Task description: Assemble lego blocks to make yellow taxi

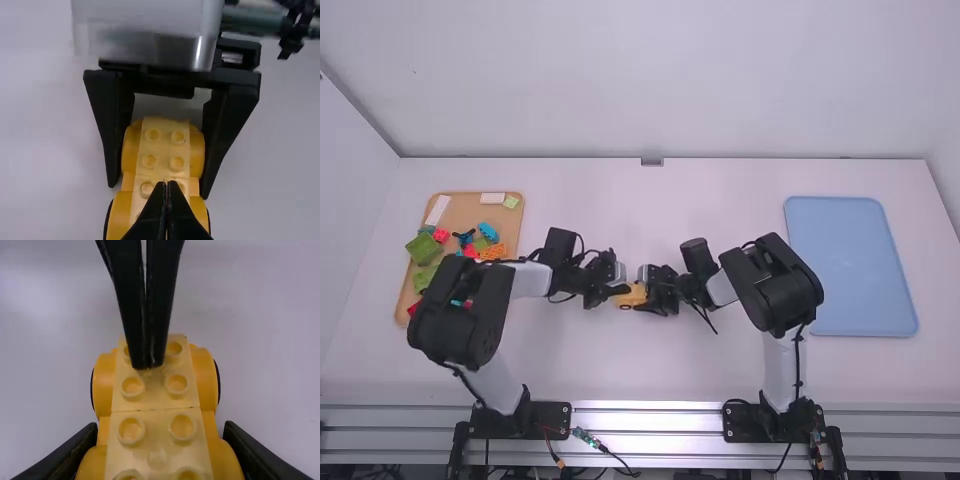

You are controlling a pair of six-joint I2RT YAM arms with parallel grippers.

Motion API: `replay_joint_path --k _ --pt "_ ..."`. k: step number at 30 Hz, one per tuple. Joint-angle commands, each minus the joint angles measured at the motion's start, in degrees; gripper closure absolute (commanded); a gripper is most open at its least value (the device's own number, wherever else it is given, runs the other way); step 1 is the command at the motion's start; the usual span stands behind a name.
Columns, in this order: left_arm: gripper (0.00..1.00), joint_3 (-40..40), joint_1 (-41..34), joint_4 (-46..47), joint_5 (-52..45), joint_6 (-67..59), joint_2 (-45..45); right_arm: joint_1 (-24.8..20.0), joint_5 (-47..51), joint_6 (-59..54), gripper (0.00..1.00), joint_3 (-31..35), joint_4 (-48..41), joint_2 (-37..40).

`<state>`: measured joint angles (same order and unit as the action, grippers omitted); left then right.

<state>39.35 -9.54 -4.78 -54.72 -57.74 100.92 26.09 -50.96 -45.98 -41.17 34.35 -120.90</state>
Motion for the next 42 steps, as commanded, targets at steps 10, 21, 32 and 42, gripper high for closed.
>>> replay_joint_path --k 10,21,32,42 --pt "0.82 3.45 0.22 1.32 14.62 18.01 -12.77 0.09 9.38 1.14 0.54 0.2 -2.05 -1.03" --pt "0.01 3.43 0.22 6.17 18.4 18.38 -12.75 0.2 11.82 0.5 0.23 -4.46 -12.55 -1.03" --pt "0.01 3.43 0.81 5.3 24.9 24.39 -12.77 0.09 15.21 -2.51 0.01 -7.74 -24.2 0.91" --pt "0.01 3.63 7.04 5.76 17.9 24.78 -12.75 0.09 27.78 -3.37 0.01 -7.52 -37.07 9.46"
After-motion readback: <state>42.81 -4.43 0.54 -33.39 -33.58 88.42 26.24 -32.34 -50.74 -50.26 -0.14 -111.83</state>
